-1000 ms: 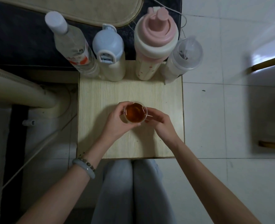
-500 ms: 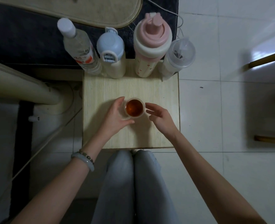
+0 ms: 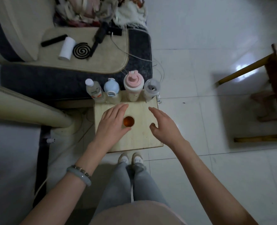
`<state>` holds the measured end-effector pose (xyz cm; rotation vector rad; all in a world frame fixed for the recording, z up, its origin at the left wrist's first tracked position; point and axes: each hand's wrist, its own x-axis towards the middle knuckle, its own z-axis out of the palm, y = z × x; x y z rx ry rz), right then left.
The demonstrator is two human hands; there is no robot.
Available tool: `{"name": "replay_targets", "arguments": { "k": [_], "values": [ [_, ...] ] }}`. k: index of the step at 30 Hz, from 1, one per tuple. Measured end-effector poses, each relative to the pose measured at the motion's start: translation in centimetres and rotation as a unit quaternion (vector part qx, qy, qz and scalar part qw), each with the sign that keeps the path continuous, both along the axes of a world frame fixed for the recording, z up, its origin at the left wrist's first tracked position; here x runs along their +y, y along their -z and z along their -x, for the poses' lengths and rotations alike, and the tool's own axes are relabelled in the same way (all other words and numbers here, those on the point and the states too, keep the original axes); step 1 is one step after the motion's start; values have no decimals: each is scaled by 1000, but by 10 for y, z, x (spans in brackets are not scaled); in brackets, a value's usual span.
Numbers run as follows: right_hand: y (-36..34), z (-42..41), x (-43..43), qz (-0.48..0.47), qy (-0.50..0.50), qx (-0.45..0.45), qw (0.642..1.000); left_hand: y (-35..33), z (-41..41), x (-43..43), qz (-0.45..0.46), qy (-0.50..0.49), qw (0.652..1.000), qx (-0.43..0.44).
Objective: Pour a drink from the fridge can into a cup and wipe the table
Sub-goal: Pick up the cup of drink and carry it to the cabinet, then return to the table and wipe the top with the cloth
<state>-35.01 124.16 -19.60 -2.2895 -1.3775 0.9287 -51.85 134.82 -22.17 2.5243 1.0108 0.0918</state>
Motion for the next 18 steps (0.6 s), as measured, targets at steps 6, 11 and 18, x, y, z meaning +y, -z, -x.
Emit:
{"name": "replay_targets", "arguments": {
  "k": [6,11,18],
  "values": [
    [-83,0,-27,-66,20,-141,988,-75,-15,-12,-91,92,992,-5],
    [-117,4,-66,-76,89,-222,968,-119,-40,-24,-169,198,965,-31],
    [-132,16,-142,-75,254,-297,917,-145,-86,-65,-185,351,914,-85]
  ]
}}
